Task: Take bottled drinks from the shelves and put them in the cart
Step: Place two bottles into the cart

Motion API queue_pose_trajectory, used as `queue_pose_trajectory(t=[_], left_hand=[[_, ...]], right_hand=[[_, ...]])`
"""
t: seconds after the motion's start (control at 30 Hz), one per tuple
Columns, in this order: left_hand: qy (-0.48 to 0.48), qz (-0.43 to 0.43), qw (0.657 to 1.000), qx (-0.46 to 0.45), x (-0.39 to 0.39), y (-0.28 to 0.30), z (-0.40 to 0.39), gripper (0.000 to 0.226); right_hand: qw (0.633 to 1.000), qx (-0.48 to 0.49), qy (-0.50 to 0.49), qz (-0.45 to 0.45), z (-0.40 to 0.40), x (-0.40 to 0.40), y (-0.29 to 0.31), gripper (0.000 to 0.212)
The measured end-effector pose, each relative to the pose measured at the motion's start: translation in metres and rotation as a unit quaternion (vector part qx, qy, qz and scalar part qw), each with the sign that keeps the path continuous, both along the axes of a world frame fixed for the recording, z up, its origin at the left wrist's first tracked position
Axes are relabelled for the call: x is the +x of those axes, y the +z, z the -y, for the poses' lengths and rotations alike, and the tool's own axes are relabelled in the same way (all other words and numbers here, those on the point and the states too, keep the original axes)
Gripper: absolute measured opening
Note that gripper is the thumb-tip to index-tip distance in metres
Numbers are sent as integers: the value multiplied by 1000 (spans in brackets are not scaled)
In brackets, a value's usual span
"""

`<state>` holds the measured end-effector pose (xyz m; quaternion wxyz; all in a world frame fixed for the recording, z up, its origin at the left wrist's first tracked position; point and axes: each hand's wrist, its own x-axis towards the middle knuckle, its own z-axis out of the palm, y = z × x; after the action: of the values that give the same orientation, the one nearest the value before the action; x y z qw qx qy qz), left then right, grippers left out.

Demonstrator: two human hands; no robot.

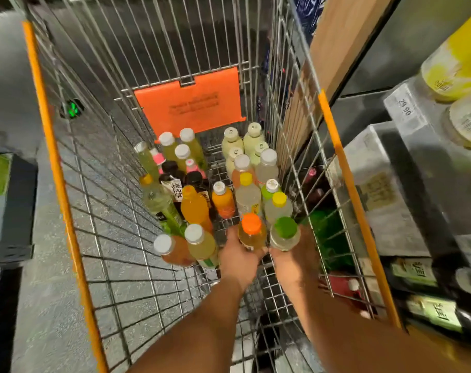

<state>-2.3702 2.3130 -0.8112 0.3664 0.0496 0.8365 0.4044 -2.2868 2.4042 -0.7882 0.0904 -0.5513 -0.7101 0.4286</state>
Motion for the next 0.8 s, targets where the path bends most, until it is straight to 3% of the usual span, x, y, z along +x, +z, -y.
queue_pose_trajectory(t=[0.1,0.27,0.43,0.53,0.67,0.8], left_hand=[[-5,12,1000,4,2,-14,0,62],[0,31,999,30,7,-25,0,62],[-2,39,998,43,8,-29,4,68],[8,51,997,57,10,-25,3,79],[26,67,994,81,5,-19,3,67],[40,83,992,85,2,-12,5,79]], right_hand=[[1000,-14,-19,4,-1,3,-14,57],[995,-26,-88,34,1,-2,-26,43],[995,8,-45,86,3,-2,-28,55],[996,10,-49,76,6,-3,-24,66],[996,-13,-84,38,7,-6,-15,67],[996,-15,-85,31,9,-5,-8,67]])
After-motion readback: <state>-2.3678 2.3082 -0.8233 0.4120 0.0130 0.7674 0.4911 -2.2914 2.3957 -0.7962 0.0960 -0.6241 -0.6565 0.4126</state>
